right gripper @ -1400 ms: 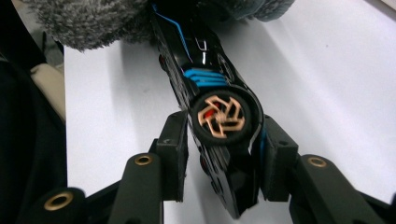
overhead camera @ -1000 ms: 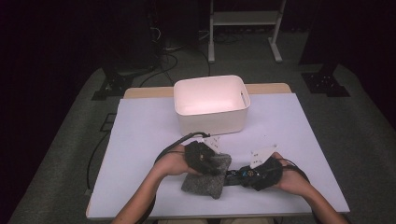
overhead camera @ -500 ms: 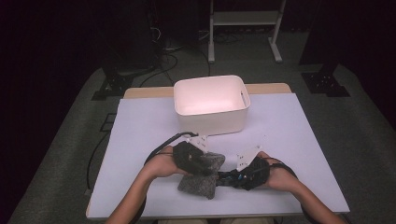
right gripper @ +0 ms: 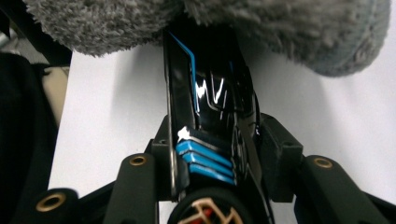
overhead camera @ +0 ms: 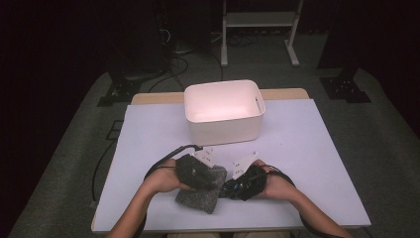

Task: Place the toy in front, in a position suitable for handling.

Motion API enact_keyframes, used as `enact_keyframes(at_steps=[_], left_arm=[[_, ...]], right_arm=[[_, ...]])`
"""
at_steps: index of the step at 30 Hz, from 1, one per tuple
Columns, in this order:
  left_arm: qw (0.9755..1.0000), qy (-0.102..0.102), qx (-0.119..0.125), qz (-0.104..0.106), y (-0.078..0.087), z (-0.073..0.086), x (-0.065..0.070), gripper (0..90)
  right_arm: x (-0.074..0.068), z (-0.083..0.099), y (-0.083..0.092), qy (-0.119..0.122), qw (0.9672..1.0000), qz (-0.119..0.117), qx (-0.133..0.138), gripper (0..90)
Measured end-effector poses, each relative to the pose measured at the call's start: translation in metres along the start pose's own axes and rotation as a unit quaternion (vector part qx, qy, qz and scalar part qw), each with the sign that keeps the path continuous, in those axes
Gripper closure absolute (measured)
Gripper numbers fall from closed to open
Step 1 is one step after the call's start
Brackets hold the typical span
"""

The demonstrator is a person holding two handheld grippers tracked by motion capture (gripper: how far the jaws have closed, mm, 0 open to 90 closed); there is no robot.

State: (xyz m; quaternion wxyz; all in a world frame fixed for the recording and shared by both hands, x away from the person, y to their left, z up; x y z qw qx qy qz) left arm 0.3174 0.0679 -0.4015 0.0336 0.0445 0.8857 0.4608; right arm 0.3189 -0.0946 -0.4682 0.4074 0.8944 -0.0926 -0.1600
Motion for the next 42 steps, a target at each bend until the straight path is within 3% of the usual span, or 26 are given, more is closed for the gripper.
enact_keyframes(at_steps=[4, 8, 9, 14, 16, 21, 30, 31, 35, 42], left_arm=[[1.0000, -0.003, -0.004, 0.000, 0.000, -0.001, 0.000, 77.5], [1.0000, -0.001, -0.003, 0.001, -0.001, -0.002, -0.001, 76.9], [1.0000, 0.000, -0.004, 0.000, -0.001, -0.002, -0.001, 76.9], [1.0000, -0.001, -0.007, -0.001, -0.001, -0.003, -0.001, 77.0], [1.0000, -0.003, -0.006, -0.001, -0.001, -0.005, -0.002, 77.7], [0.9998, -0.016, -0.004, 0.005, -0.005, -0.015, -0.002, 80.8], [0.9986, -0.046, -0.017, 0.022, -0.028, -0.045, -0.004, 81.7], [0.9978, -0.058, -0.019, 0.025, -0.032, -0.053, -0.005, 81.7], [0.9974, -0.062, -0.014, 0.033, -0.044, -0.065, -0.007, 81.7], [0.9978, -0.057, -0.019, 0.030, -0.036, -0.056, -0.007, 81.5]], right_arm=[[0.001, 0.009, 0.012, -0.012, 0.9996, 0.010, 0.023, 46.7], [0.001, 0.020, 0.021, -0.020, 0.9991, 0.016, 0.034, 46.1], [0.001, 0.027, 0.027, -0.030, 0.9983, 0.020, 0.046, 47.5], [-0.001, 0.035, 0.031, -0.035, 0.9971, 0.029, 0.062, 58.8], [-0.001, 0.036, 0.031, -0.032, 0.9969, 0.035, 0.063, 64.8], [-0.002, 0.035, 0.030, -0.020, 0.9973, 0.041, 0.057, 65.7], [-0.004, 0.034, 0.028, -0.023, 0.9966, 0.044, 0.066, 65.8], [-0.005, 0.034, 0.027, -0.023, 0.9964, 0.044, 0.068, 65.8], [-0.004, 0.034, 0.026, -0.025, 0.9962, 0.044, 0.072, 65.8], [-0.004, 0.034, 0.026, -0.029, 0.9962, 0.041, 0.071, 65.9]])
Point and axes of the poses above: each handheld gripper's, and its own axes: y roughly backward along the jaws, z roughly out of its underside, x roughly to its right, the point moved 4 cm from there along -y, roughly forward along the jaws, and after that the axes turned 14 degrees about -y, right-handed, at the moved point
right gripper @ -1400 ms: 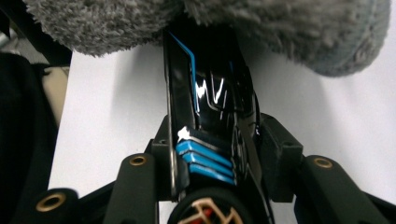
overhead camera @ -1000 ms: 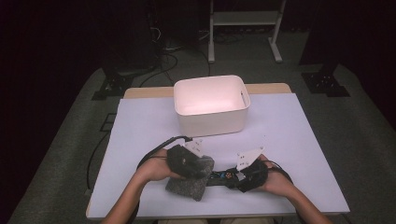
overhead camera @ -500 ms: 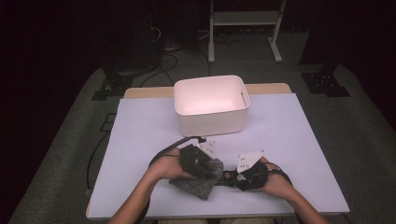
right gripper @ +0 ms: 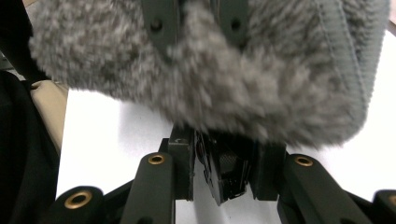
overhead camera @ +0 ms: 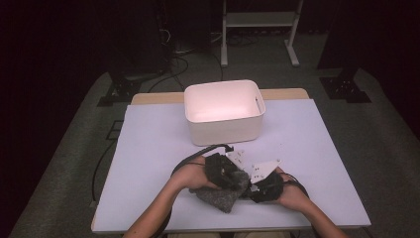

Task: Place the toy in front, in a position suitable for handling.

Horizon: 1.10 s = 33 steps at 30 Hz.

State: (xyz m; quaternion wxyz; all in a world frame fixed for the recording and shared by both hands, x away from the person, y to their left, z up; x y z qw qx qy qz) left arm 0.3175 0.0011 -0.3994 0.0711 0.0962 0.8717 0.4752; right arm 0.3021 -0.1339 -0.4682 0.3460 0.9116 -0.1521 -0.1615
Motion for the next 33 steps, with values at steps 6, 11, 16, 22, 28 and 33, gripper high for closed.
enact_keyframes(at_steps=[6, 11, 16, 22, 28, 33], left_arm=[[0.9994, 0.027, 0.007, -0.020, 0.017, 0.025, 0.007, 81.3], [0.9984, 0.046, 0.012, -0.031, 0.032, 0.046, 0.014, 81.0], [0.9964, 0.067, 0.020, -0.047, 0.045, 0.066, 0.020, 80.8], [0.9949, 0.083, 0.026, -0.051, 0.049, 0.080, 0.024, 80.8], [0.9951, 0.080, 0.033, -0.047, 0.044, 0.077, 0.022, 80.7], [0.9955, 0.076, 0.037, -0.042, 0.041, 0.072, 0.020, 80.8]], right_arm=[[0.000, 0.000, 0.000, 0.001, 1.0000, 0.001, -0.003, 66.0], [0.001, 0.000, 0.000, 0.001, 1.0000, 0.000, -0.004, 66.0], [0.001, -0.001, 0.000, -0.001, 1.0000, -0.001, -0.006, 66.0], [0.001, -0.001, 0.000, -0.001, 1.0000, -0.001, -0.007, 65.9], [0.000, -0.006, 0.000, -0.003, 0.9999, -0.007, -0.007, 58.3], [-0.003, -0.016, -0.004, 0.013, 0.9997, -0.007, -0.020, 54.3]])
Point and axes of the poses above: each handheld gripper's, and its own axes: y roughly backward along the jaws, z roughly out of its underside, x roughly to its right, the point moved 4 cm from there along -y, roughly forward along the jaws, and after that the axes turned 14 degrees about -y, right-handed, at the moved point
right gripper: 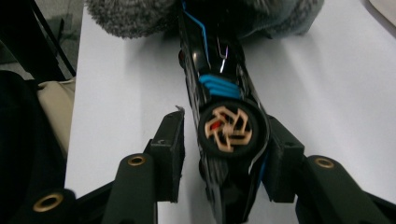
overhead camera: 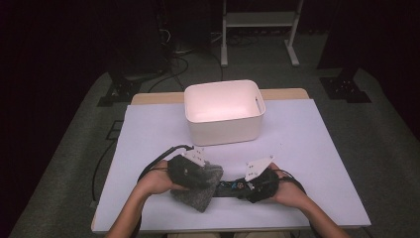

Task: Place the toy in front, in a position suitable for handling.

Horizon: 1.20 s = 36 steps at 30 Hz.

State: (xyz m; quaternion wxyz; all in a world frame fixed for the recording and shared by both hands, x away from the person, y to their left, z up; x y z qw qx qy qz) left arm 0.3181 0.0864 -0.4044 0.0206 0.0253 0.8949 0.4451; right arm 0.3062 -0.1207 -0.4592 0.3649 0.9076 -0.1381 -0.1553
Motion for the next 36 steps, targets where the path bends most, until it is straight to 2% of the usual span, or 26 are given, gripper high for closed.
enact_keyframes(at_steps=[2, 4, 11, 15, 24, 31, 36], left_arm=[[1.0000, 0.001, 0.008, 0.004, -0.002, -0.001, 0.000, 80.7], [0.9999, 0.001, 0.013, 0.008, -0.004, -0.002, 0.000, 80.8], [0.9999, -0.003, 0.012, 0.009, -0.004, -0.005, 0.000, 80.7], [0.9999, -0.003, 0.016, 0.005, -0.001, -0.003, -0.001, 80.6], [0.9999, 0.006, 0.015, -0.001, 0.006, 0.005, -0.001, 80.7], [0.9997, 0.002, 0.023, 0.013, -0.006, -0.002, -0.003, 80.6], [0.9995, -0.002, 0.022, 0.024, -0.017, -0.009, -0.003, 80.7]], right_arm=[[-0.001, -0.003, -0.001, 0.000, 1.0000, -0.001, -0.007, 55.0], [-0.001, -0.006, -0.003, 0.002, 0.9999, -0.001, -0.013, 59.5], [0.000, -0.008, -0.001, 0.018, 0.9992, 0.001, -0.036, 62.7], [0.002, -0.007, 0.002, 0.011, 0.9992, -0.005, -0.037, 63.4], [0.006, 0.002, 0.014, 0.007, 0.9991, -0.002, -0.043, 63.9], [0.011, 0.012, 0.026, 0.001, 0.9988, 0.004, -0.049, 63.7], [0.010, 0.012, 0.026, 0.002, 0.9984, 0.008, -0.056, 63.1]])
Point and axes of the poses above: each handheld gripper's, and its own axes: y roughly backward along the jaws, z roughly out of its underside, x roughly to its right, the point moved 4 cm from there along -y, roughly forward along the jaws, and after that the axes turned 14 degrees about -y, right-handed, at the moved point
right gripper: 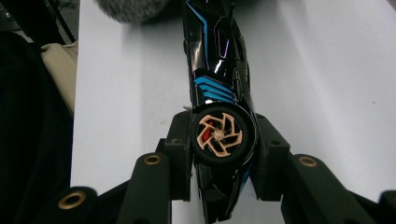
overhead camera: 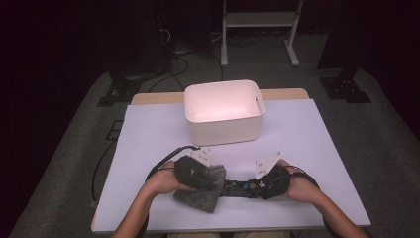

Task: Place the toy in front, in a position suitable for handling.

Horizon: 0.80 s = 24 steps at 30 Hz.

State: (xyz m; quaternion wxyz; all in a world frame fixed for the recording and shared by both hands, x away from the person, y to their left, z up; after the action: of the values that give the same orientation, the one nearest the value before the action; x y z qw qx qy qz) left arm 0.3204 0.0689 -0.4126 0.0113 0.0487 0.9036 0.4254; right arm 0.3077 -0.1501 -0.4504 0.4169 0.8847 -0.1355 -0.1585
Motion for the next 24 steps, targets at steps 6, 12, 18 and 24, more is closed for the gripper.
enact_keyframes(at_steps=[6, 12, 18, 24], left_arm=[[1.0000, -0.002, -0.004, 0.001, 0.000, -0.004, -0.001, 80.7], [1.0000, -0.003, 0.001, 0.000, 0.002, -0.005, -0.001, 80.6], [0.9998, 0.012, 0.015, -0.011, 0.011, 0.005, -0.004, 80.7], [0.9997, 0.017, 0.015, -0.001, 0.005, 0.009, -0.003, 80.7]], right_arm=[[-0.002, -0.010, -0.001, 0.004, 0.9999, -0.003, 0.012, 57.4], [-0.006, -0.022, -0.009, 0.024, 0.9997, 0.008, 0.007, 58.9], [-0.004, -0.017, -0.008, 0.018, 0.9998, 0.008, -0.011, 60.0], [-0.005, -0.018, -0.006, 0.012, 0.9999, 0.008, -0.008, 54.6]])
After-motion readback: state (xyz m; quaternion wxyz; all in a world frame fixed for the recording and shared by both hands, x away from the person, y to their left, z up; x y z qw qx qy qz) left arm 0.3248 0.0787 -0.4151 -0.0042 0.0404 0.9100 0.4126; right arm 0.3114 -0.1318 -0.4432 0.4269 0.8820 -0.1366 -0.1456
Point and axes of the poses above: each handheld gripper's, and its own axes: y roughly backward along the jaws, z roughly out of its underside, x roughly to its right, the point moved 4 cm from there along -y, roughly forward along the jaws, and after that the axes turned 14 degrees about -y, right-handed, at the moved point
